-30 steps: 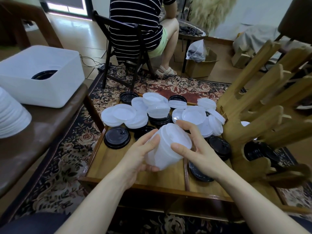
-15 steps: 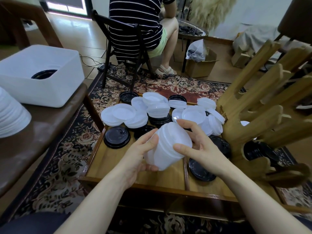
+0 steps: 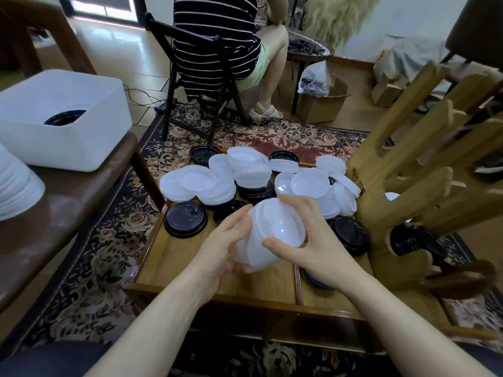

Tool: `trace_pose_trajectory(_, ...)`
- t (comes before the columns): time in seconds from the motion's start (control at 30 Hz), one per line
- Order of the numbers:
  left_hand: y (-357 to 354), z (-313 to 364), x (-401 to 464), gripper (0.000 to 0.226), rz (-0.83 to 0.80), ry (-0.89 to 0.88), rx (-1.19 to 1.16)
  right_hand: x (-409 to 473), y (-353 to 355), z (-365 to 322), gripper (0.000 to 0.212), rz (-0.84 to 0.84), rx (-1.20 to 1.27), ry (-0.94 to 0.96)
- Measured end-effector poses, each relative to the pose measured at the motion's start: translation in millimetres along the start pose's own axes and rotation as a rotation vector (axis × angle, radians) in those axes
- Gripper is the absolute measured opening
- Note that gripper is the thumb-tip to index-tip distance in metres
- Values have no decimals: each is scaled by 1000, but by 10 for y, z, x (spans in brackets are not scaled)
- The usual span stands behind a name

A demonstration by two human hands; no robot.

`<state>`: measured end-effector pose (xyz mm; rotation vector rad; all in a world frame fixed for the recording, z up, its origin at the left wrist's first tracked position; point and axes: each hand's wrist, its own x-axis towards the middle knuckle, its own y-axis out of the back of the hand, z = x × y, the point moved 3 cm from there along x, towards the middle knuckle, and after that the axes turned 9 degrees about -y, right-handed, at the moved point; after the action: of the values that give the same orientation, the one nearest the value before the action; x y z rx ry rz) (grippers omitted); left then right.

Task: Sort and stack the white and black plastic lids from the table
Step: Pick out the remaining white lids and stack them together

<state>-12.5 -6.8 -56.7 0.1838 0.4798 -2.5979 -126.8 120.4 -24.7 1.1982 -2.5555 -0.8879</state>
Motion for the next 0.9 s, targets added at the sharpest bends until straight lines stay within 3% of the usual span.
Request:
trace_pose_trajectory(0.1,-17,-4,-7,70,-41,-13,36,-19,-33,-16,85,-10,-39,45)
trace_pose_trajectory(0.27,-20,-13,-22,64,2,-17,35,-29,-31,-11,83,-60,0,36)
trace_pose_trajectory(0.43,-23,39,-12,68,43,-71,-19,-1,-45,53,82,-157,370,-97)
trace_pose_trajectory(0.53,-24,24,-17,68,23,-96,-1,-2,-66,62,79,-231,437,-126)
trace_pose_trajectory(0.63,-49,43,-29,62,-21,-117,61,-3,-63,102,83,-230,444,-154)
trace_pose_trajectory(0.77,-126,126,-30,36,-14,-173,119,-13,-68,132,86,-236,451,-168)
trace_pose_trajectory(0.9,-70,80,16,62,47,-236,69,-20,-122,126,88,-240,454,-159)
